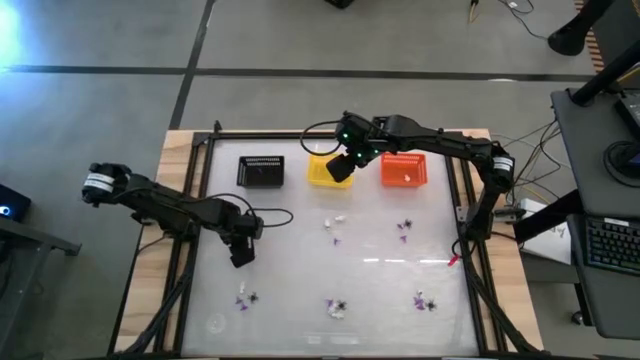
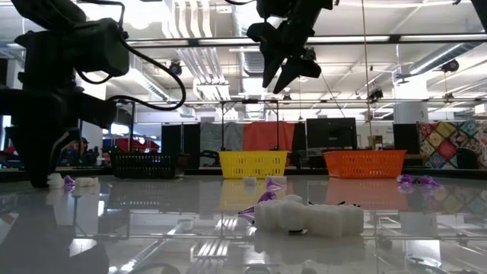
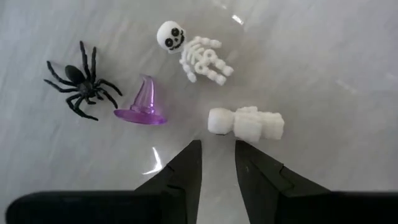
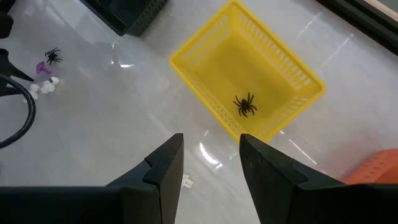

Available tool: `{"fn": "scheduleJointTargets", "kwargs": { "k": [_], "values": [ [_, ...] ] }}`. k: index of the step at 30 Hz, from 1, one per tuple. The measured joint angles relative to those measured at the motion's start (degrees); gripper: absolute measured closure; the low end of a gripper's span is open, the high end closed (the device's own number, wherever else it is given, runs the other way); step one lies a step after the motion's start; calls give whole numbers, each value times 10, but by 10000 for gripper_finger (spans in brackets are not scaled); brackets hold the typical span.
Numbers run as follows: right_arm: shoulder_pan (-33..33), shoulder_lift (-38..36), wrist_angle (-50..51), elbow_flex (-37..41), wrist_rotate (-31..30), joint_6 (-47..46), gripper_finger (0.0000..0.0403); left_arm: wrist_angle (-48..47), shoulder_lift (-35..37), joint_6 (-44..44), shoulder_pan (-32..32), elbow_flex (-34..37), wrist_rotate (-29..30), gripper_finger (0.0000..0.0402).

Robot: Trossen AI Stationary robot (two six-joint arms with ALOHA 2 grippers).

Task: Sort Halloween decoration
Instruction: Put the white skeleton toy into the orange bin

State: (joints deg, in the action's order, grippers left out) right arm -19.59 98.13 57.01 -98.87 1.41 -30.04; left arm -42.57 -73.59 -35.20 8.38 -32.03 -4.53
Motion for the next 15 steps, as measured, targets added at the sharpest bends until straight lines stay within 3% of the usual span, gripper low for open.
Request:
{"fn": "scheduleJointTargets", "kwargs": {
  "k": [6, 15],
  "values": [
    [1, 0, 0, 0, -1, 0, 252, -20, 45, 54, 1, -1, -8, 328],
    [2, 0, 0, 0, 0, -7, 252, -4, 62, 96, 1, -1, -7, 287]
  ]
}}
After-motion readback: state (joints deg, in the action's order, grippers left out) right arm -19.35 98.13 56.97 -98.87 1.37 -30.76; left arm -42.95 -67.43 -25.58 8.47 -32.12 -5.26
